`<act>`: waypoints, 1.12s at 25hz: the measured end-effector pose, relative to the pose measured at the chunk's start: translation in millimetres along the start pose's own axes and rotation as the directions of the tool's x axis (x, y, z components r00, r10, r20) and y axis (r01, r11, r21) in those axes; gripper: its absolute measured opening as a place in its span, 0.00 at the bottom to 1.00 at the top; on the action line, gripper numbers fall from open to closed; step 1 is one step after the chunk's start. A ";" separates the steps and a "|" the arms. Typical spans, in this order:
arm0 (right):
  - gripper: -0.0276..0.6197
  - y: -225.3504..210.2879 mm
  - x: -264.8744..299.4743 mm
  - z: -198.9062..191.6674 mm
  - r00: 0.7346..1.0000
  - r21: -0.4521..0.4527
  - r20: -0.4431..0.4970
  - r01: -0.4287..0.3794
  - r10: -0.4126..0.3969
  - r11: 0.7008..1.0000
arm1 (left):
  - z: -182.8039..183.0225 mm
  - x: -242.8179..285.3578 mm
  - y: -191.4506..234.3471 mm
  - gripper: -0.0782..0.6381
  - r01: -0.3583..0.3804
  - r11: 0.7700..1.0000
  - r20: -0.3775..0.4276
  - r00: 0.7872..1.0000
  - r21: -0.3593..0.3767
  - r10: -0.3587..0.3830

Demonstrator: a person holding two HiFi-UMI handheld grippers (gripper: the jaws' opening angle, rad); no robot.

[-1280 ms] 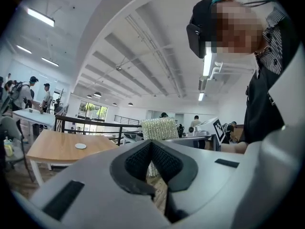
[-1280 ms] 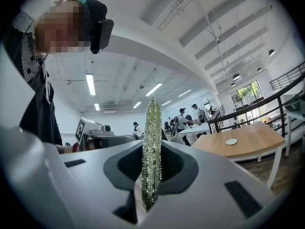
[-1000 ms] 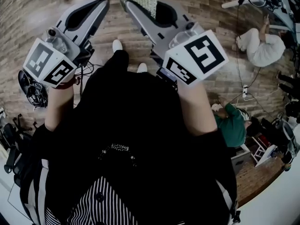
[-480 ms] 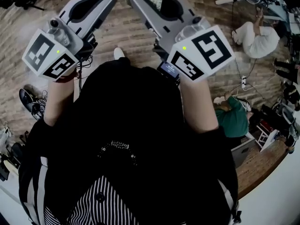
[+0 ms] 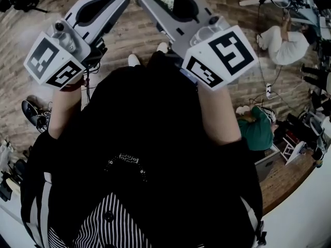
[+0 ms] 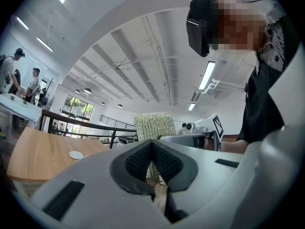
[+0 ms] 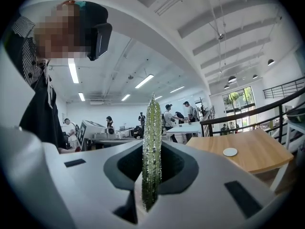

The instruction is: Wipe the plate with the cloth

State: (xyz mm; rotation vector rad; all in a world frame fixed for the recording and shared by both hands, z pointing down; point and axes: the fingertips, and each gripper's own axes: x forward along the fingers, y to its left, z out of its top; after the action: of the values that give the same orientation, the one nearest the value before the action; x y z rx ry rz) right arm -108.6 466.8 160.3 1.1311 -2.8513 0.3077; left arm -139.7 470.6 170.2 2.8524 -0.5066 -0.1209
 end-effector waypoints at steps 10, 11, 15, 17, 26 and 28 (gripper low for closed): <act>0.12 -78.3 46.2 17.7 0.997 0.018 0.037 -0.065 0.065 0.998 | 10.3 40.9 73.3 0.10 -0.078 0.997 -0.036 0.996 0.027 0.079; 0.12 -88.5 51.9 21.0 0.996 0.019 0.041 -0.076 0.075 0.997 | 13.8 48.6 83.4 0.10 -0.092 0.995 -0.035 0.995 0.032 0.093; 0.12 -138.4 75.3 37.3 0.993 0.017 0.046 -0.106 0.105 0.994 | 30.6 84.0 128.3 0.10 -0.138 0.989 -0.037 0.989 0.055 0.140; 0.12 -161.3 86.9 43.5 0.992 0.022 0.047 -0.116 0.115 0.993 | 37.7 98.1 149.0 0.10 -0.155 0.986 -0.028 0.987 0.053 0.157; 0.12 -263.9 108.4 64.7 0.986 0.040 0.054 -0.162 0.160 0.986 | 52.9 184.3 208.7 0.10 -0.188 0.981 -0.026 0.982 0.047 0.189; 0.12 -282.4 110.3 63.0 0.984 0.047 0.055 -0.171 0.168 0.984 | 53.6 196.9 217.0 0.10 -0.197 0.979 -0.028 0.980 0.053 0.199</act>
State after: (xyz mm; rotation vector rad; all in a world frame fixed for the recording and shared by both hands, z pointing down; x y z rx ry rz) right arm 5.3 178.8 158.7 0.9176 -3.0076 0.3683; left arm -33.2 192.5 165.0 2.8266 -0.7933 -0.0248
